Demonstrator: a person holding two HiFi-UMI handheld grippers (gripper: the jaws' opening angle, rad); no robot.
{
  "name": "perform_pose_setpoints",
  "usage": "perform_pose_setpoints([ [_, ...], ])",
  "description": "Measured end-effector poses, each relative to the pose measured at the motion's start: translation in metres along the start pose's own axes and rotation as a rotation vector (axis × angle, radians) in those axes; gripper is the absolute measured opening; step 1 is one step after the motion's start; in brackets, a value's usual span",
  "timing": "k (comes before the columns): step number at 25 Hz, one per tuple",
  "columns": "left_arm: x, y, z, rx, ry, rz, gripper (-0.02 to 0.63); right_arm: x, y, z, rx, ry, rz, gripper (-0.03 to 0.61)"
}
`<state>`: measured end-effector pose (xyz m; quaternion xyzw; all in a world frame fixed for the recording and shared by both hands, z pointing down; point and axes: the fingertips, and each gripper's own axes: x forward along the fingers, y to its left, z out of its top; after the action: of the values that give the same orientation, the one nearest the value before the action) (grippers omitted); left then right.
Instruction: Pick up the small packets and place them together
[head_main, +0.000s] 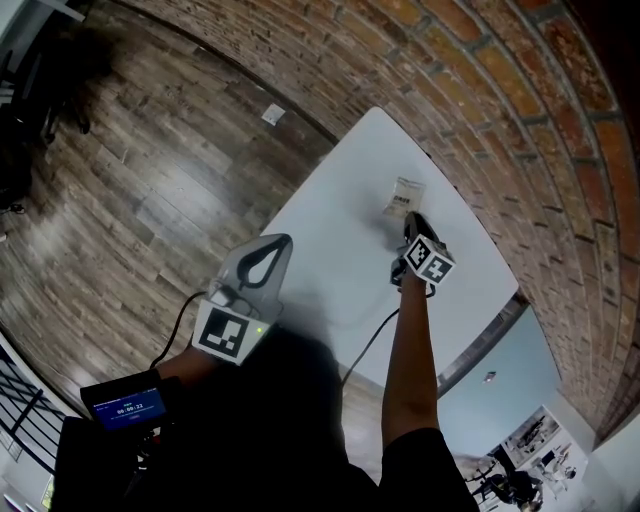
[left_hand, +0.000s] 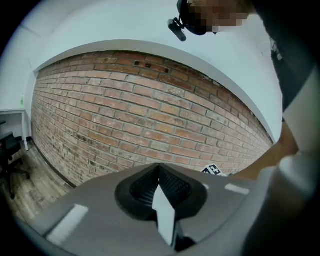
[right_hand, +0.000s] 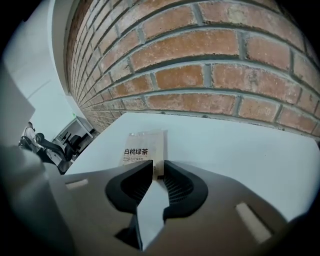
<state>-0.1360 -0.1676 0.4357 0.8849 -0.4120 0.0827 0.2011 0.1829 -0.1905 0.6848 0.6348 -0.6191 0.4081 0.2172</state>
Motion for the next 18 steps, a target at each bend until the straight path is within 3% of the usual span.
perform_pose_setpoints([
  [12, -0.002, -0.002, -0.005, -0.007, 0.013, -0.002, 0.000, -0.004, 0.019, 0.000, 0.021, -0.028, 0.057, 0.017],
  [18, -0.007, -0.005, -0.006, -0.002, 0.006, -0.015, 0.000, -0.029, 0.031, 0.000, 0.097, -0.102, 0.073, 0.005],
])
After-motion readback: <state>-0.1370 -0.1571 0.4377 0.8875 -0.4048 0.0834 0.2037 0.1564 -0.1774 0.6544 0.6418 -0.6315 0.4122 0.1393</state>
